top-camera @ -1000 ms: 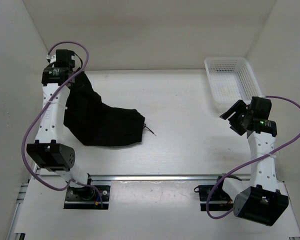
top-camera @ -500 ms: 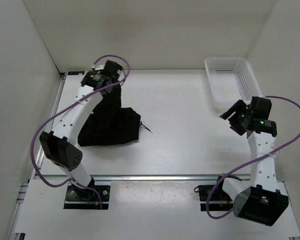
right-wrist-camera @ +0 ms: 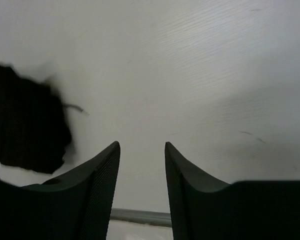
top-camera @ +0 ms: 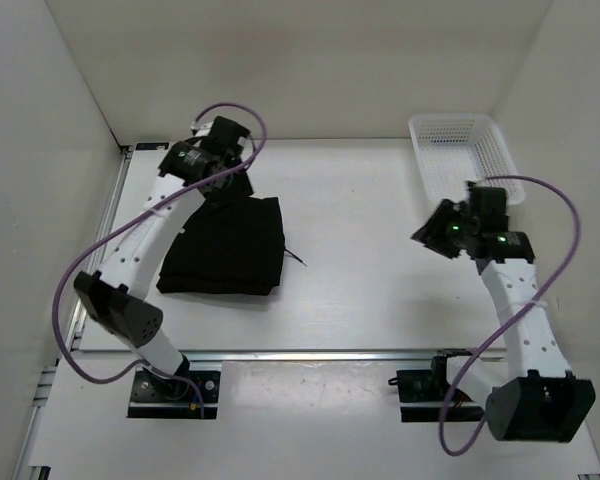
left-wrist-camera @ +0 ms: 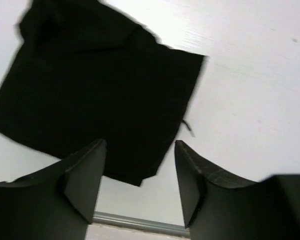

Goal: Fold and stack the trousers
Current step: Fold the trousers

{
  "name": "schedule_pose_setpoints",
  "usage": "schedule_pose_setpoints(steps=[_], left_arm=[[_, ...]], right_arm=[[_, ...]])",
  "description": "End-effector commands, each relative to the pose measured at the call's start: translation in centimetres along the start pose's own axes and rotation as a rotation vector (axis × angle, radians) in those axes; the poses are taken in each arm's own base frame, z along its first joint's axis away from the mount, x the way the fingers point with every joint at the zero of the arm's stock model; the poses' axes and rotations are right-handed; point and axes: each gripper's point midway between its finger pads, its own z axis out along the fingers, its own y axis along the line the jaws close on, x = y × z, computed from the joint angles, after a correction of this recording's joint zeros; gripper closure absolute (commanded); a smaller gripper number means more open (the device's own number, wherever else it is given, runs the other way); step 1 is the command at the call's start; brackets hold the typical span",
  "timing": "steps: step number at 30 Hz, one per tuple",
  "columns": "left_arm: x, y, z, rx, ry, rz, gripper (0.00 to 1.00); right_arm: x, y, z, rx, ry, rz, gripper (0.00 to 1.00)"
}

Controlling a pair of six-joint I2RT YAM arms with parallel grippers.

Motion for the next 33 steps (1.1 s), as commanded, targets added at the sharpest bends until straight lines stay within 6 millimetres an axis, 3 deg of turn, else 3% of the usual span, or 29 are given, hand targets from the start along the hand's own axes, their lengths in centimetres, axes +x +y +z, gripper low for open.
schedule_pose_setpoints(steps=[1, 2, 3, 4, 5, 6, 7, 8, 9, 11, 12, 13, 14, 15, 16, 17, 18, 19, 20, 22, 23, 25, 26, 28, 29, 31, 33], left_arm=[[-0.3, 6.4, -1.5, -0.099, -0.026, -0.054, 0.34], [-0.3, 7.8, -1.1, -0.124, -0.027, -0.081, 0.38], [0.7, 11.1, 0.5, -0.193, 0.015, -0.095, 0.47], [0.3, 12.4, 0.7, -0.189, -0.011, -0.136, 0.53], [0.8, 14.0, 1.4, -0.204, 0.012, -0.165, 0.57], [2.3, 16.8, 2.9, -0.250, 0.068, -0.217, 0.61], [2.6, 18.0, 3.6, -0.273, 0.067, -0.246, 0.68], [2.4, 18.5, 4.5, -0.262, 0.059, -0.277, 0.68], [3.3, 19.1, 5.4, -0.246, 0.093, -0.313, 0.70], [3.6, 19.2, 7.2, -0.253, 0.117, -0.329, 0.75], [3.8, 19.3, 8.1, -0.254, 0.132, -0.337, 0.75], [3.7, 19.4, 8.8, -0.254, 0.141, -0.345, 0.75], [3.8, 19.4, 9.5, -0.262, 0.158, -0.343, 0.75], [4.3, 19.7, 10.9, -0.277, 0.203, -0.346, 0.75], [4.1, 20.0, 11.4, -0.284, 0.205, -0.356, 0.75], [4.1, 20.4, 12.0, -0.293, 0.209, -0.364, 0.75], [4.5, 20.6, 13.1, -0.294, 0.235, -0.376, 0.75], [4.9, 21.4, 14.1, -0.290, 0.252, -0.409, 0.74], [5.2, 21.8, 14.8, -0.287, 0.272, -0.426, 0.74], [7.0, 22.3, 16.6, -0.303, 0.346, -0.410, 0.74], [7.5, 22.4, 17.1, -0.311, 0.366, -0.409, 0.74], [8.1, 22.6, 17.8, -0.317, 0.385, -0.398, 0.74], [8.7, 22.4, 17.8, -0.318, 0.398, -0.389, 0.74], [9.1, 21.6, 17.7, -0.306, 0.398, -0.367, 0.74], [10.2, 20.5, 17.5, -0.289, 0.420, -0.339, 0.74], [10.5, 19.1, 16.6, -0.265, 0.407, -0.311, 0.74], [11.7, 17.8, 15.8, -0.263, 0.408, -0.277, 0.74]], right_arm=[[1.6, 6.6, 0.8, -0.135, 0.041, -0.221, 0.57], [1.7, 8.7, 0.6, -0.161, 0.039, -0.270, 0.67], [4.1, 11.5, 0.7, -0.207, 0.090, -0.343, 0.76], [5.1, 12.6, 2.3, -0.191, 0.125, -0.372, 0.91], [6.2, 14.4, 2.7, -0.225, 0.149, -0.411, 0.94], [8.9, 17.6, 3.4, -0.279, 0.205, -0.483, 0.95], [9.9, 19.3, 3.8, -0.297, 0.217, -0.517, 0.95], [10.9, 20.7, 4.4, -0.306, 0.229, -0.559, 0.95], [12.8, 23.9, 5.4, -0.343, 0.262, -0.617, 0.94], [15.1, 27.1, 6.1, -0.395, 0.293, -0.684, 0.87], [16.8, 27.5, 8.5, -0.375, 0.340, -0.698, 0.83], [16.1, 30.1, 8.5, -0.421, 0.305, -0.710, 0.78], [17.1, 31.2, 8.9, -0.449, 0.327, -0.728, 0.68], [18.7, 31.0, 11.3, -0.430, 0.377, -0.734, 0.62], [18.4, 32.9, 11.5, -0.473, 0.363, -0.739, 0.53], [19.0, 33.3, 12.4, -0.481, 0.382, -0.739, 0.47], [20.9, 32.6, 14.7, -0.459, 0.438, -0.733, 0.46], [21.5, 33.2, 15.1, -0.479, 0.462, -0.731, 0.44], [23.1, 32.2, 17.1, -0.449, 0.510, -0.721, 0.44], [24.6, 31.1, 18.9, -0.418, 0.551, -0.711, 0.43], [25.7, 29.7, 20.4, -0.362, 0.579, -0.695, 0.43], [26.4, 27.8, 21.2, -0.294, 0.602, -0.687, 0.43], [26.9, 25.1, 22.2, -0.222, 0.627, -0.672, 0.43], [26.5, 23.1, 22.4, -0.154, 0.624, -0.624, 0.43], [26.3, 20.8, 22.1, -0.104, 0.630, -0.605, 0.43], [25.7, 19.3, 21.8, -0.083, 0.598, -0.593, 0.43], [24.5, 16.7, 20.4, -0.014, 0.561, -0.603, 0.43]])
